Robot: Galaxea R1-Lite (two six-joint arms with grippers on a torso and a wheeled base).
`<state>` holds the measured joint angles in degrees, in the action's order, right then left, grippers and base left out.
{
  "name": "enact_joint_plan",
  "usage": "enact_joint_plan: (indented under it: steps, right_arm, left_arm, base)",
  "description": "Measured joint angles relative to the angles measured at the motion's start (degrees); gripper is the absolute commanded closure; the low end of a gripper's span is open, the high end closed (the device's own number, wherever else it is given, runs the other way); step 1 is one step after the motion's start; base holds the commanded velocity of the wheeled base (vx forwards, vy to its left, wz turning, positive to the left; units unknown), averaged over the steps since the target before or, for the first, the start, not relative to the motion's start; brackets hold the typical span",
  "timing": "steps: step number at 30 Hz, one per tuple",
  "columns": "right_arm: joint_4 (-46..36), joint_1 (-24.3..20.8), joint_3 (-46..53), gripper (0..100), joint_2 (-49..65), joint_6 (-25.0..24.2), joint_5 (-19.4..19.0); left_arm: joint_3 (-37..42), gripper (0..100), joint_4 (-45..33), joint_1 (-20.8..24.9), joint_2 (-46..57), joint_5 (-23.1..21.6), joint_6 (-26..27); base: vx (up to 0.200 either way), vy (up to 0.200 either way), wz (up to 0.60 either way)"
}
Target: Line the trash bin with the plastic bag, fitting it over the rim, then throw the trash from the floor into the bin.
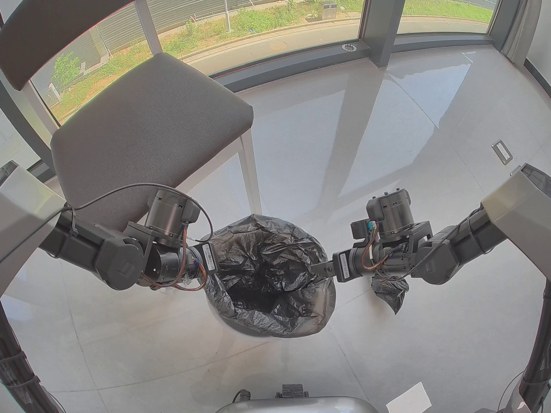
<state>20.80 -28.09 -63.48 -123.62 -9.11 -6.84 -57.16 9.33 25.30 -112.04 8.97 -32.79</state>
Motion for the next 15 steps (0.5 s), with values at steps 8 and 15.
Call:
enact_joint_plan:
  steps: [8, 15]
  right_arm:
    - [0.1, 2.1, 1.4, 0, 4.3, 2.0, 0.3]
    - [0.0, -1.2, 4.1, 0, 8.2, 2.8, 0.4]
  left_arm:
    - [4.9, 100, 2.9, 0.0, 0.6, 0.9, -1.1]
    - [8.3, 100, 4.7, -0.3, 0.7, 1.1, -1.3]
  base:
    - [0.0, 0.0, 0.0]
    - [0.0, 0.0, 0.0]
